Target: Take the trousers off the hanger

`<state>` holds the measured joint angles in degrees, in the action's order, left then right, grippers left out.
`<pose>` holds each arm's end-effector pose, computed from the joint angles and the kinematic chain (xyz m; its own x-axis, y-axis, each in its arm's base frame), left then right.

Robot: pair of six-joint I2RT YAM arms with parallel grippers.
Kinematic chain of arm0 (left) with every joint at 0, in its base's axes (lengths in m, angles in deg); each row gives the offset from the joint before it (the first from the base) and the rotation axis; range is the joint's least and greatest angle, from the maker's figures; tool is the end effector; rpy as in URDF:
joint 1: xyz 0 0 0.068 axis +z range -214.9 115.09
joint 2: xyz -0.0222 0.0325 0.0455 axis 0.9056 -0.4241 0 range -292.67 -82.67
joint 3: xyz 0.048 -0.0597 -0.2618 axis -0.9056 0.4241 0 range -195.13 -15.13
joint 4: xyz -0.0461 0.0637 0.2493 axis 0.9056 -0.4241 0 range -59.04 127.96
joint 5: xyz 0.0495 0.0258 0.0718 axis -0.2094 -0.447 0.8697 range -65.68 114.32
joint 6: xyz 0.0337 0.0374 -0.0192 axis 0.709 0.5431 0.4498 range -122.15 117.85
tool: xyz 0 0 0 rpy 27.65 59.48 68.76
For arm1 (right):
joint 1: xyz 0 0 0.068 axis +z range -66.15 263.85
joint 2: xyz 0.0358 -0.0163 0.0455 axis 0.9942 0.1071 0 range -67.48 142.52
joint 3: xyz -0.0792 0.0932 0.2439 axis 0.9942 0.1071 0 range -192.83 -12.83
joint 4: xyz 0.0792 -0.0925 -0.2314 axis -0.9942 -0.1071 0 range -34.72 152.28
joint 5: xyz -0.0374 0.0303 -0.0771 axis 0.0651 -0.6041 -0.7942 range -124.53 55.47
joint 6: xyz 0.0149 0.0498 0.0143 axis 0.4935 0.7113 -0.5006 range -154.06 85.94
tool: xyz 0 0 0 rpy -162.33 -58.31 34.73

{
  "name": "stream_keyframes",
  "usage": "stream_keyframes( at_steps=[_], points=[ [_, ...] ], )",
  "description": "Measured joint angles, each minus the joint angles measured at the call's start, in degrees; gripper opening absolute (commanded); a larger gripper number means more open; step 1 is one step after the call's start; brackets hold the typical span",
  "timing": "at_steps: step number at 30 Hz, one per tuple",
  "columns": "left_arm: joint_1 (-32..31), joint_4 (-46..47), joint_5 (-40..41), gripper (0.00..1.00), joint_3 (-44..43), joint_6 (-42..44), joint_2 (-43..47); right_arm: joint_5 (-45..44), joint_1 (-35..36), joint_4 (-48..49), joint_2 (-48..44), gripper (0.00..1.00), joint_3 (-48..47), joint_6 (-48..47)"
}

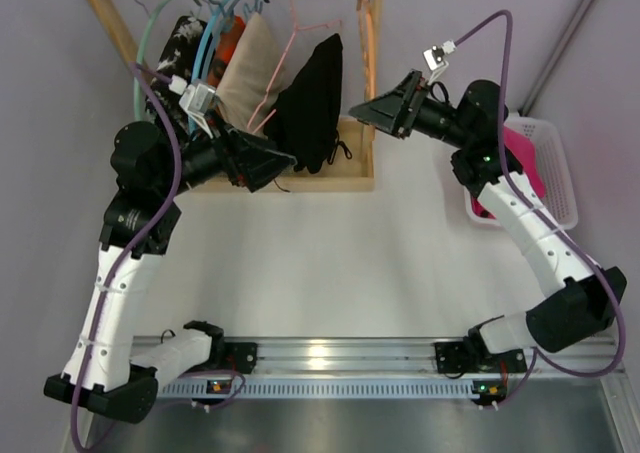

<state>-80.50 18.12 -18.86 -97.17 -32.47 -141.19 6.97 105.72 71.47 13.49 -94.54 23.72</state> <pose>0.1693 -0.0726 0.4979 -0.3777 -0.2769 -0.8836 0.7681 0.4392 -0.4659 0.2900 0.1418 0.4549 -0.6630 0.4166 -0.6220 -0.6072 0.1868 0.7723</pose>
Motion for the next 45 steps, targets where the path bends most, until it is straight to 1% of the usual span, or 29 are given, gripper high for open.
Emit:
stream_keyframes(
  at_steps=[5,9,13,19,24,27,30,31,33,34,39,42,45],
  points=[
    [1.79,-5.16,1.42,0.99,-5.40,2.97,-3.98,-2.73,-0.02,-7.28,-3.78,0.99,0.37,-8.13],
    [2.71,-11.23,5.51,0.98,-12.50,6.91,-8.02,-6.43,-0.28,-13.75,-7.13,0.99,0.98,-14.58],
    [3.13,-14.60,10.62,0.97,-18.82,10.95,-11.85,-9.11,-2.91,-18.91,-10.25,0.99,2.14,-19.37],
    [3.21,-17.09,18.56,0.93,-22.95,14.80,-16.04,-11.28,-9.07,-24.85,-14.16,0.99,3.76,-25.57],
    [3.32,-17.55,21.64,0.90,-24.28,16.39,-19.78,-11.98,-11.37,-28.30,-16.83,1.00,3.78,-30.34],
    [3.34,-17.79,21.68,0.87,-24.63,17.00,-22.16,-12.15,-11.87,-29.94,-17.94,0.99,3.78,-32.33],
    [3.34,-17.90,21.09,0.81,-25.33,17.18,-24.52,-12.61,-12.31,-31.63,-19.12,0.99,3.78,-34.25],
    [3.34,-17.81,20.81,0.77,-26.05,17.16,-25.51,-12.79,-12.35,-31.95,-19.50,0.99,3.78,-34.67],
    [3.34,-17.70,19.76,0.73,-28.00,16.90,-27.76,-13.00,-12.55,-32.74,-20.33,0.99,3.78,-35.32],
    [3.34,-17.59,19.26,0.69,-28.70,16.72,-28.57,-13.11,-12.63,-32.94,-20.85,0.99,3.82,-35.67],
    [3.34,-16.98,14.36,0.61,-29.86,13.97,-31.39,-13.42,-12.79,-33.31,-22.47,0.99,3.85,-36.48],
    [3.10,-16.31,11.65,0.57,-29.75,11.91,-31.74,-13.40,-12.81,-33.33,-22.69,0.99,3.87,-36.70],
    [2.58,-14.82,9.33,0.51,-29.29,9.70,-31.71,-13.40,-13.03,-33.33,-22.73,0.99,4.24,-36.61]
  ],
)
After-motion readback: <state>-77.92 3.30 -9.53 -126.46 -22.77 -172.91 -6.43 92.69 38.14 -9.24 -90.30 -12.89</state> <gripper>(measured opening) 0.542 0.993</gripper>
